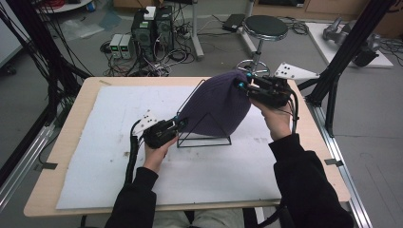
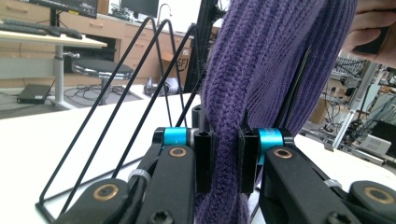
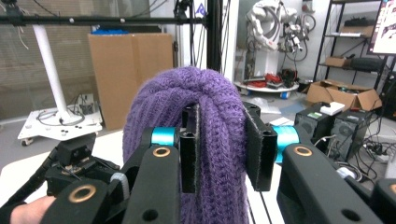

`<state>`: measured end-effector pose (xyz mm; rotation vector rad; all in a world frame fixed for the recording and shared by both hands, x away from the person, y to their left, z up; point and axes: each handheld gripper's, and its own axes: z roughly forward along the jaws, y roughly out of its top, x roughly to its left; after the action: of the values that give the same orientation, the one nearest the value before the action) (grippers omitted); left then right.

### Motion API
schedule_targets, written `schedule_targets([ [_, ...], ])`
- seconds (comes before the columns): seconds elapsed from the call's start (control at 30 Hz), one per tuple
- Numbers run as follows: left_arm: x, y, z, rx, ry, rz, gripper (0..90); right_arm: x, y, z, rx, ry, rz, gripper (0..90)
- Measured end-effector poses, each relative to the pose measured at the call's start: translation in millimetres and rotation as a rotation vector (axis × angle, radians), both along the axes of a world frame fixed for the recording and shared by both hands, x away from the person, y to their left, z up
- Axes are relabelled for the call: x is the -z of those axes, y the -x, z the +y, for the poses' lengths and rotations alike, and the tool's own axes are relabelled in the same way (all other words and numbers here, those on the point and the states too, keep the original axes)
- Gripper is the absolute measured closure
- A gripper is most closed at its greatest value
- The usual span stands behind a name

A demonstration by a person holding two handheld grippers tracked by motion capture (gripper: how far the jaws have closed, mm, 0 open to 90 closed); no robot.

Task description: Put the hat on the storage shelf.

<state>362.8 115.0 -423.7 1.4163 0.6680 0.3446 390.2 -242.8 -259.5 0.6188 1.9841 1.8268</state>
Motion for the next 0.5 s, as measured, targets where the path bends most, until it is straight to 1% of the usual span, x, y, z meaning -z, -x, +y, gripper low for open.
schedule_targets([
  [0.03,2.6,-0.8,0.4,0.003,-0.001,0.015,81.0,1.0,-0.4,0.7,-0.002,0.005,0.005,70.8],
  [0.1,7.0,-1.1,0.0,-0.001,0.007,0.027,81.0,3.7,-1.6,2.7,-0.002,0.016,0.016,70.8],
  [0.17,11.3,-1.5,-1.3,0.009,0.0,0.051,80.8,7.0,-2.9,4.5,0.0,0.024,0.028,70.8],
  [0.23,16.4,-0.5,-2.2,0.001,-0.001,0.048,80.8,10.0,-4.3,5.5,0.002,0.038,0.045,70.7],
  [0.3,21.0,0.3,0.3,0.002,0.01,0.064,80.8,12.5,-5.2,5.7,0.004,0.046,0.058,70.4],
  [0.37,23.5,1.3,2.3,-0.007,0.008,0.071,80.7,16.4,-6.3,6.6,0.002,0.053,0.064,70.3],
  [0.5,29.1,3.6,6.0,-0.017,0.007,0.081,80.8,23.7,-8.6,10.0,-0.005,0.061,0.093,69.8],
])
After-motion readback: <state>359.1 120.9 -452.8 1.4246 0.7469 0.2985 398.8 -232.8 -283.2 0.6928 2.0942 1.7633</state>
